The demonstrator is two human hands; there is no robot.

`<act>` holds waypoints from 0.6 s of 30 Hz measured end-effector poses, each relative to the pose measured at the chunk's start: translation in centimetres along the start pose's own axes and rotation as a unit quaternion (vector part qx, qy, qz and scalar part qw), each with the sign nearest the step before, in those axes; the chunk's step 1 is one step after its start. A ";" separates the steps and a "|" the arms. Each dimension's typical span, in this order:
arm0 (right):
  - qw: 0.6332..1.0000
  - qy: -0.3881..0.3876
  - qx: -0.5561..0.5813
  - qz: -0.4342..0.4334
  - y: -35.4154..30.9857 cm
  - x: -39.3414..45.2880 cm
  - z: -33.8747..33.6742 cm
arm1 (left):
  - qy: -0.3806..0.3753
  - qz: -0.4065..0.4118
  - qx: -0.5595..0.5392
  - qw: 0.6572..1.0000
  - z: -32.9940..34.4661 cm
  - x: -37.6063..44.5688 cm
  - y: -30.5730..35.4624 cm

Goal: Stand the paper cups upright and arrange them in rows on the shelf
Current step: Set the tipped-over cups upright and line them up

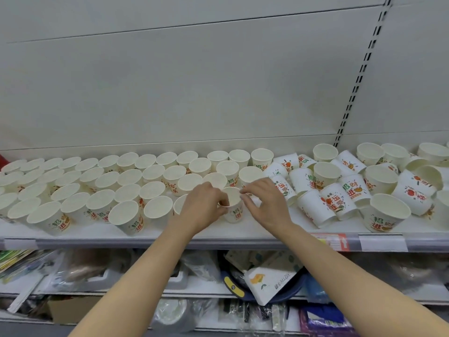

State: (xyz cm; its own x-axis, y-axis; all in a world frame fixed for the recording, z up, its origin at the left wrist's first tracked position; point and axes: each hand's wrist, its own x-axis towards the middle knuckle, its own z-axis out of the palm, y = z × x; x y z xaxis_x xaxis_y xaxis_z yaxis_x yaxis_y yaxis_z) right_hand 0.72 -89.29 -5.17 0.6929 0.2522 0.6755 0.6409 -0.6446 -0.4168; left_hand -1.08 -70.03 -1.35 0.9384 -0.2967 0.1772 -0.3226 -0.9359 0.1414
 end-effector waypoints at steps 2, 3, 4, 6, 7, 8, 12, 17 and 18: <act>0.997 0.020 -0.079 0.012 1.9 1.1 -0.4 | 0.014 0.010 0.044 0.999 -0.1 -0.1 -0.3; 0.993 0.002 -0.114 0.031 2.8 1.7 -0.4 | 0.017 0.016 0.061 0.998 -0.2 -0.1 -0.5; 0.989 -0.028 -0.141 0.046 3.5 2.1 -0.3 | 0.018 0.019 0.075 0.997 -0.3 -0.2 -0.6; 0.979 -0.093 -0.177 0.044 4.5 2.6 0.1 | 0.015 0.021 0.094 0.995 -0.4 -0.4 -0.7; 0.974 -0.115 -0.190 0.036 4.6 2.7 0.2 | 0.013 0.023 0.099 0.995 -0.5 -0.4 -0.6; 0.971 -0.129 -0.197 0.029 4.6 2.8 0.3 | 0.011 0.025 0.101 0.994 -0.6 -0.4 -0.6; 0.973 -0.141 -0.179 0.032 3.7 3.0 -0.1 | -0.008 0.034 0.114 0.993 -1.3 -0.5 -0.5; 0.977 -0.157 -0.146 -0.019 1.3 1.3 0.4 | -0.049 0.033 0.121 0.991 -2.2 -0.6 -1.1; 0.975 -0.165 -0.147 -0.026 1.0 1.1 0.7 | -0.067 0.029 0.112 0.991 -2.4 -0.5 -1.3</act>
State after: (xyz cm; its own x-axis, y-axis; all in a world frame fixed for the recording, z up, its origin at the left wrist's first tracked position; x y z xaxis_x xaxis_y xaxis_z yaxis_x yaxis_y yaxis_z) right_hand 2.43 -89.15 -5.29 0.7620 0.4763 0.4387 0.5885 -0.7921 -0.1621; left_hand -1.41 -68.21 0.75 0.9321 -0.3594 0.0449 -0.3547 -0.9308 -0.0884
